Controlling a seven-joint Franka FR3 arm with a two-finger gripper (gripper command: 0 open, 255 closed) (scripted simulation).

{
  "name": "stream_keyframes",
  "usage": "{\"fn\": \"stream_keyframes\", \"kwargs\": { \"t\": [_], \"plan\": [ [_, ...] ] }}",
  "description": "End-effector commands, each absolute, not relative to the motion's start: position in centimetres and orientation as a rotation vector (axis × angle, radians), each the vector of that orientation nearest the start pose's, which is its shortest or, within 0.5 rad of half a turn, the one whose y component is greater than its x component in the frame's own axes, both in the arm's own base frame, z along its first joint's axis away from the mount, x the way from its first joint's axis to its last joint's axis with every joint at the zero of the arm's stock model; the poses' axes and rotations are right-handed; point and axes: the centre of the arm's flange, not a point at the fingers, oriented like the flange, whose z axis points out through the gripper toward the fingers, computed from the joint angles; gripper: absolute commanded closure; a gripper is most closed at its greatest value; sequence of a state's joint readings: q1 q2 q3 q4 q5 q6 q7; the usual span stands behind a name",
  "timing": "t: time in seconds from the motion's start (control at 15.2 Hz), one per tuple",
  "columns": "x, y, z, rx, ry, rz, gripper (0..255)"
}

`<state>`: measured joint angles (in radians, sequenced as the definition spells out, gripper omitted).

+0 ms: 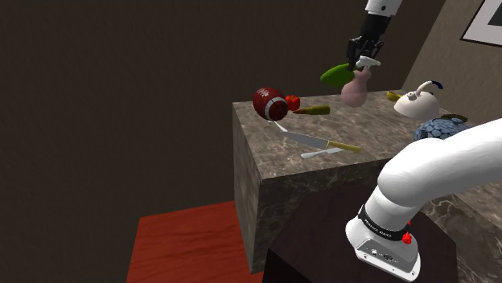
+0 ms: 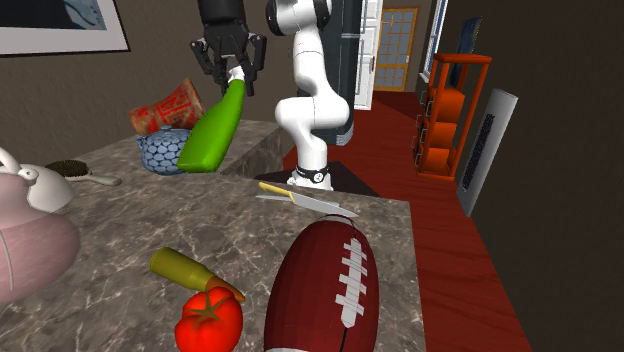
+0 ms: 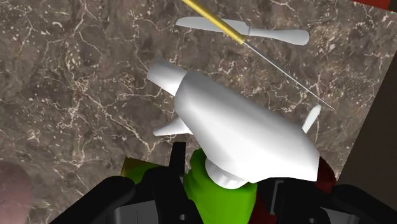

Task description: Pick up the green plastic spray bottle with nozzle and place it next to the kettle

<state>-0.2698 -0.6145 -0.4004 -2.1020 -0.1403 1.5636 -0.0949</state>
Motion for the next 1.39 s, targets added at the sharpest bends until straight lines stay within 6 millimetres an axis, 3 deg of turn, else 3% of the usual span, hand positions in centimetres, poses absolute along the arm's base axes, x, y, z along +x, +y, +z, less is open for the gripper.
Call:
{"fn": "stream_keyframes", "kwargs": {
  "t": [0.0,1.32],
  "plan": [
    [24.2,-30.2,62.8,-2.971,0.782,-0.099,255],
    [12.2,-53.7,62.9,-2.971,0.782,-0.099,255]
  ]
}}
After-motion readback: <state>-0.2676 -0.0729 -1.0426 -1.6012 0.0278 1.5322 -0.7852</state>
